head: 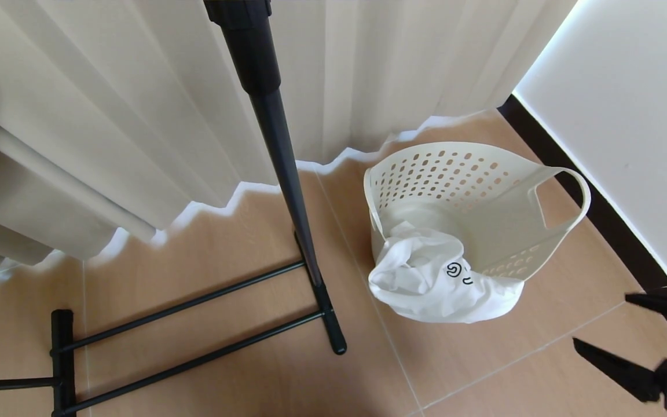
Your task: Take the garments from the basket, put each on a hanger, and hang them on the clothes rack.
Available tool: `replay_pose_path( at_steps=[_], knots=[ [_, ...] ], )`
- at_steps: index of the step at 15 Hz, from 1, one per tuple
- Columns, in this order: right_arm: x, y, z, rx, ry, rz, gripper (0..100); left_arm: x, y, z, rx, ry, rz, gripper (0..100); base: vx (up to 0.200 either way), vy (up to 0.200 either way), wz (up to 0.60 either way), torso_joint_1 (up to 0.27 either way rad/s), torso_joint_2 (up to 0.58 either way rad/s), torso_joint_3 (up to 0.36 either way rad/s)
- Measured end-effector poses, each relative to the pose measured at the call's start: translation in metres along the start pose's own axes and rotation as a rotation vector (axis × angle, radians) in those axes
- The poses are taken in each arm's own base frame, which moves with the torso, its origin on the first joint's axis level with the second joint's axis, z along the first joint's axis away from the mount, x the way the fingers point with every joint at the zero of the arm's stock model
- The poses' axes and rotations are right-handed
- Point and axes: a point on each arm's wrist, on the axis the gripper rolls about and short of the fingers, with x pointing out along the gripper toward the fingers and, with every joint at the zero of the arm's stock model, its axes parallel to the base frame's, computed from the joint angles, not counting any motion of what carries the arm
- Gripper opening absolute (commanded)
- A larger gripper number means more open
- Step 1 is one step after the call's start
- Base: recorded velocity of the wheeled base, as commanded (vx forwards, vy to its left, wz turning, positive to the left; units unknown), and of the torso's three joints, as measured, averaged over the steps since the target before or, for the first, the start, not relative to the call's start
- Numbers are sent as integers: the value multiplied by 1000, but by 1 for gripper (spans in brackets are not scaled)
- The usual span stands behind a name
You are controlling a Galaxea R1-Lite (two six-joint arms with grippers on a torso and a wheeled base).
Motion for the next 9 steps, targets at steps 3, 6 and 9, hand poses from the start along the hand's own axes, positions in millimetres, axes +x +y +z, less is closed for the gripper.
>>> replay_pose_path(
  at_steps=[3, 6, 9],
  knots=[
    [67, -1, 60, -451, -37, 51, 100, 0, 0, 0, 0, 0, 0, 100, 0, 0, 0, 0, 0, 0],
    [123, 21, 87, -666, -17, 60, 100, 0, 0, 0, 0, 0, 0, 100, 0, 0, 0, 0, 0, 0],
    [168, 35, 97, -722, 34, 28, 100, 0, 0, 0, 1, 0, 0, 100, 0, 0, 0, 0, 0, 0]
  ],
)
